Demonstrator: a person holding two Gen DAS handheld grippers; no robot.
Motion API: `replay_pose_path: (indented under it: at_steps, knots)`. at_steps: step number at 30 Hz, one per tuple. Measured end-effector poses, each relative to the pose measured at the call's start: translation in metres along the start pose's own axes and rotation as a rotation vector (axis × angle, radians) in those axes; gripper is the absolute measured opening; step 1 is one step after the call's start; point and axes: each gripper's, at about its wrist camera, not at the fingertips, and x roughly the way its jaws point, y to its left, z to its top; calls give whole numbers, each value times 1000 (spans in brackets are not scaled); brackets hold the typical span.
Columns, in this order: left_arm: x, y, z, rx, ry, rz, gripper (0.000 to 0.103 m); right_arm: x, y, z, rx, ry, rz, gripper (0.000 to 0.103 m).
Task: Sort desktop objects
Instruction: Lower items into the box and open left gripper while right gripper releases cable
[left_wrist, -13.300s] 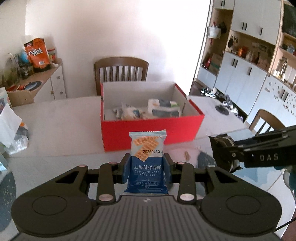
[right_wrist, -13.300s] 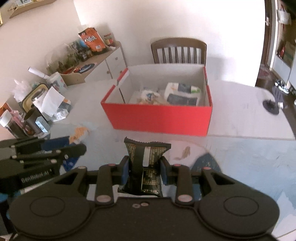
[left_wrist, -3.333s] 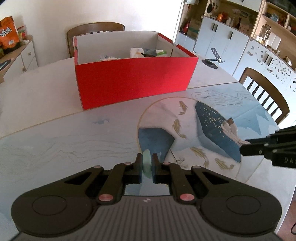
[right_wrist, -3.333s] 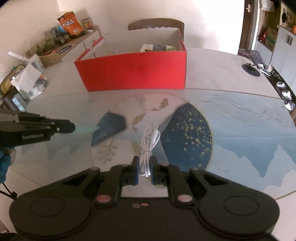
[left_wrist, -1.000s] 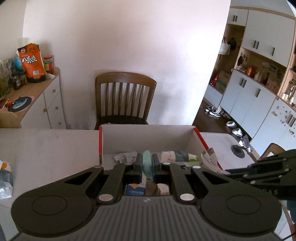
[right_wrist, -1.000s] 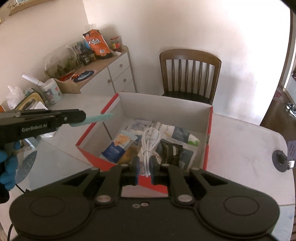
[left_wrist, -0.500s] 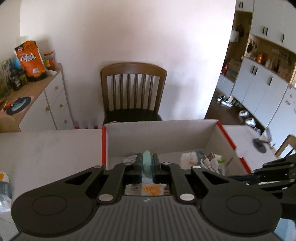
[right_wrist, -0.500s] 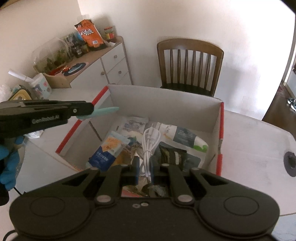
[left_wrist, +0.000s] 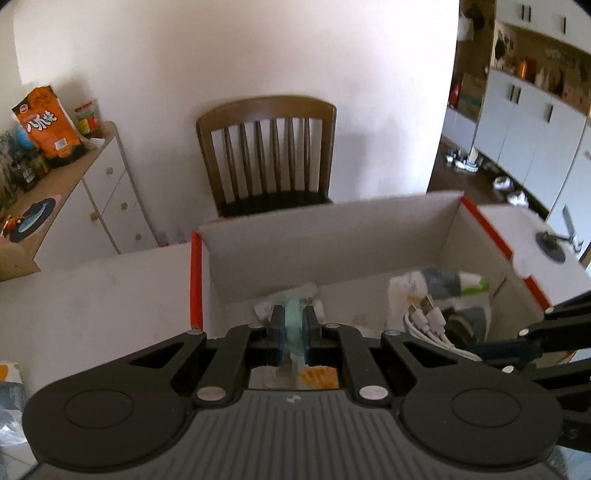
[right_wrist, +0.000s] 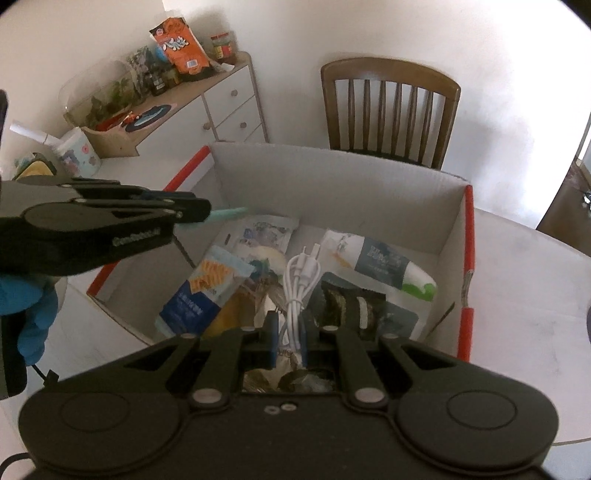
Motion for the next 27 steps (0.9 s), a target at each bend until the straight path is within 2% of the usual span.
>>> replay_pose_path:
  at_steps: [6, 15, 22, 27]
  knots:
    - [13, 3, -6, -4, 47, 18, 8, 10, -1, -4, -13, 21, 16, 10]
    - [19, 7, -13, -39, 98, -9, 8, 19, -4, -9, -1, 46, 8, 11]
    - [18, 9, -15, -77, 130, 4, 9, 20, -5, -12, 10, 66, 3, 23]
    - [11, 6, -16, -79, 129, 0, 12, 16, -6, -13, 17, 69, -6, 25]
